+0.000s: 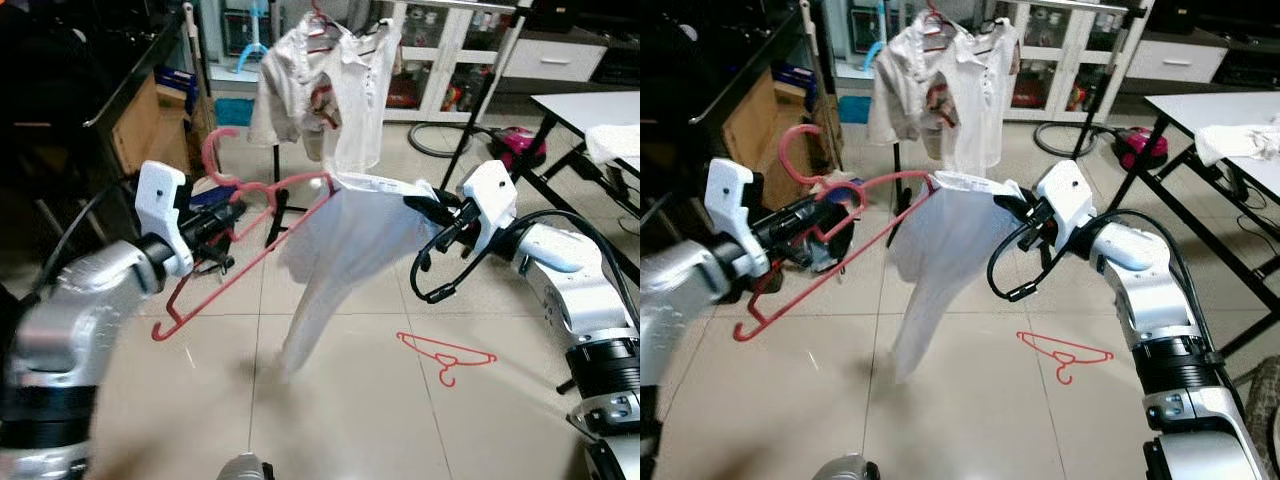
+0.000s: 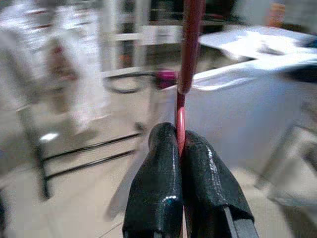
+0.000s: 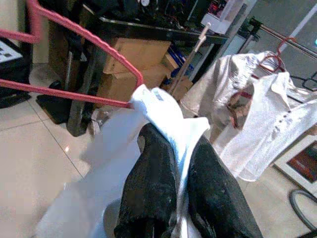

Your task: Hang hanger

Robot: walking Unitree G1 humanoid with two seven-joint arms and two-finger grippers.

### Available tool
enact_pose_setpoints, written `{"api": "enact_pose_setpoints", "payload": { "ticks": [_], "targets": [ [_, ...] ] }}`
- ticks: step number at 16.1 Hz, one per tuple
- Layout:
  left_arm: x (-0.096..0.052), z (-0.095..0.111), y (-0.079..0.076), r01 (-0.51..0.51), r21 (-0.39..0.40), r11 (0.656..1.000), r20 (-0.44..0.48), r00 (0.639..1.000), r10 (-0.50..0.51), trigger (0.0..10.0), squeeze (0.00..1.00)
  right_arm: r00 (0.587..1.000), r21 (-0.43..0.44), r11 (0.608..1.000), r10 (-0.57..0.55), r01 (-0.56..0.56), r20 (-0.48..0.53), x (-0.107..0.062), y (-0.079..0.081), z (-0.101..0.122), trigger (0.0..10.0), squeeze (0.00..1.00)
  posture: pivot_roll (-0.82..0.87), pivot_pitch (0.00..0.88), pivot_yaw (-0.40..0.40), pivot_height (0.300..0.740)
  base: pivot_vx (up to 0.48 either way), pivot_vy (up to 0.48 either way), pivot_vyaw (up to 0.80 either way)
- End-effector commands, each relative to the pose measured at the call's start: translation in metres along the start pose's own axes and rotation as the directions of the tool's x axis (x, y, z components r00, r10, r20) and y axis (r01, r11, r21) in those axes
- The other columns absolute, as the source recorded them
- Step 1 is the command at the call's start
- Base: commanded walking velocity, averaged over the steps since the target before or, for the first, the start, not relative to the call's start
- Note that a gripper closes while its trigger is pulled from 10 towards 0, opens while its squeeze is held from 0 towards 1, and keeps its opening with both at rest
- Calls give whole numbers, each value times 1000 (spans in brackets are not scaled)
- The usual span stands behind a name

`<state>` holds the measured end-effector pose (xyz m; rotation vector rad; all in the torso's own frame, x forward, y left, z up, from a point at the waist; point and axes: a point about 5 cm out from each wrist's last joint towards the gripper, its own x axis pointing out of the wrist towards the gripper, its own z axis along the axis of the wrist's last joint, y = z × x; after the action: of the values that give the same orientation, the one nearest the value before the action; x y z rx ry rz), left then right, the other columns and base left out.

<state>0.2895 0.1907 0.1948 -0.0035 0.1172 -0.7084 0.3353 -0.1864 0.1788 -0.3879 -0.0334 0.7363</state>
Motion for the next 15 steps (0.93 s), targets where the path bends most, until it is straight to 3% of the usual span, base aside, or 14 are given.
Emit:
{"api": "enact_pose_setpoints", "payload": {
  "ticks": [1, 3, 5, 8, 9, 10, 11, 13, 15],
  "targets": [
    [0, 0, -19, 147, 4, 989, -20, 989, -147, 10000, 0, 1000, -60, 998, 0, 0, 7, 0, -5, 9, 10000, 0, 32, 0, -11, 740, 0, 0, 0],
    [-3, -7, -44, 336, -19, 942, -86, 938, -336, 10000, 0, 998, -74, 996, 57, -57, -4, 7, 1, 11, 10000, 0, 36, 0, -8, 740, 0, 0, 0],
    [-4, -9, -57, 436, -37, 899, -120, 891, -437, 10000, 0, 995, -79, 992, 103, -103, -1, 12, 7, 15, 10000, 0, 44, 0, -12, 740, 0, 0, 0],
    [-14, 3, -63, 539, -37, 842, -158, 829, -537, 10000, 0, 987, -115, 981, 154, -159, -50, 11, 6, 11, 10000, 0, 46, 0, -18, 740, 0, 0, 0],
    [-14, 3, -63, 539, -37, 842, -158, 829, -537, 10000, 0, 987, -115, 981, 154, -159, -50, 11, 6, 11, 10000, 0, 46, 0, -18, 740, 0, 0, 0],
    [-18, 15, -68, 586, -41, 809, -140, 799, -585, 10000, 0, 986, -135, 979, 142, -153, -86, 7, 0, 5, 10000, 0, 46, 0, -20, 740, 0, 0, 0],
    [-25, 34, -79, 669, -32, 742, -109, 736, -668, 10000, 0, 985, -191, 977, 67, -97, -159, 2, -14, -8, 10000, 0, 43, 0, -18, 740, 0, 0, 0],
    [-27, 44, -83, 703, -37, 710, -74, 707, -703, 10000, 0, 983, -210, 976, 17, -56, -181, 2, -20, -13, 10000, 0, 43, 0, -16, 740, 0, 0, 0],
    [-26, 54, -81, 689, -19, 725, -35, 724, -689, 10000, 0, 984, -196, 979, 15, -50, -177, 1, -20, -13, 10000, 0, 42, 0, -17, 740, 0, 0, 0]
  ]
}}
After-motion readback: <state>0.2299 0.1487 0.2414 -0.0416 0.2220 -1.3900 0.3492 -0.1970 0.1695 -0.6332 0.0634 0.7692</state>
